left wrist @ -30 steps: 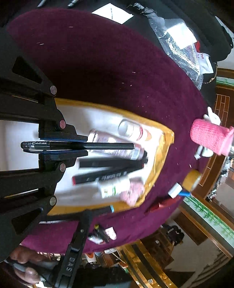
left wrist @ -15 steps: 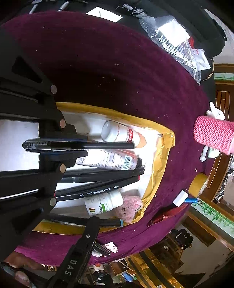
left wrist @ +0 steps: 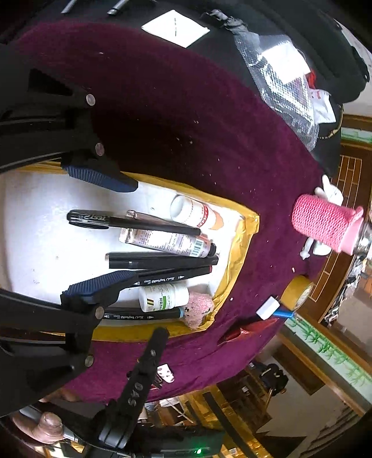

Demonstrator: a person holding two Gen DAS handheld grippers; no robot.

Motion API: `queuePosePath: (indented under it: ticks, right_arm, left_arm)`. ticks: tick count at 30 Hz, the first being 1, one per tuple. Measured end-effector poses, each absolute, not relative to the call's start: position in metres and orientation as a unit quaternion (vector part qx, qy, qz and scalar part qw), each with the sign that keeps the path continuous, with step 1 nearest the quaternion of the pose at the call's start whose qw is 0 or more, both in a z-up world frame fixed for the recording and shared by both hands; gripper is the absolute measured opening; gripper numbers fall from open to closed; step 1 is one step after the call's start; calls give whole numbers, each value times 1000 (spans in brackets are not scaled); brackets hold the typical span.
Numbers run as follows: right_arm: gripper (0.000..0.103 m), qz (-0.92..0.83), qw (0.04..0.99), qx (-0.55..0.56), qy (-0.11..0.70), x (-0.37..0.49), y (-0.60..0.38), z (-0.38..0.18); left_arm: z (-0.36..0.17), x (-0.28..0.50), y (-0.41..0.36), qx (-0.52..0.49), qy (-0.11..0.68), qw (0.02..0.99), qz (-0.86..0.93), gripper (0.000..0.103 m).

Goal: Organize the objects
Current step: 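Lower the pen into the tray with the left gripper while the right drops the marker there, then reach the right gripper into the black tape roll's hole on the carpet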

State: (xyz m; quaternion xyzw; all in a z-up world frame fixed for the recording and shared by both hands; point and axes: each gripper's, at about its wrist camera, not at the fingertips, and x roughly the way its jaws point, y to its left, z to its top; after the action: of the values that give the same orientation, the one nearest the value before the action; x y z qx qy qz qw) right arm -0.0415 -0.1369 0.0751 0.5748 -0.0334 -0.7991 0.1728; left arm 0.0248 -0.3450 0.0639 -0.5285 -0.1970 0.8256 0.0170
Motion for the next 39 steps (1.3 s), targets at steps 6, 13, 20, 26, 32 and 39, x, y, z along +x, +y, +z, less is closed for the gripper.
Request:
queuePosePath:
  ticks: [6,13,20,26,32,39]
  right_arm:
    - [25,-814,160,556,-60,-31,-95,92]
    - [25,-833,105,537,-88,-27,12,104]
    - [25,-845,-10,520,-127,-64,162,108]
    - [25,-830,32,538,-145,-100,189,96]
    - [25,-805,93,582,-67,-124,157,62]
    - [25,-796,100,596,-35,-151,157,44]
  left_arm:
    - [81,37,-329,-515,-222,24,828,51]
    - [102,64,-266,-508,-262,97,815,56]
    - [100,74,-187,-534,-240,144,798,56]
    - [92,83,-156,-548,-236,117,794,56]
    - [86,94,-142,-550,-245,92,793,56]
    - [82,107,-120,-550,-240,80,796,56]
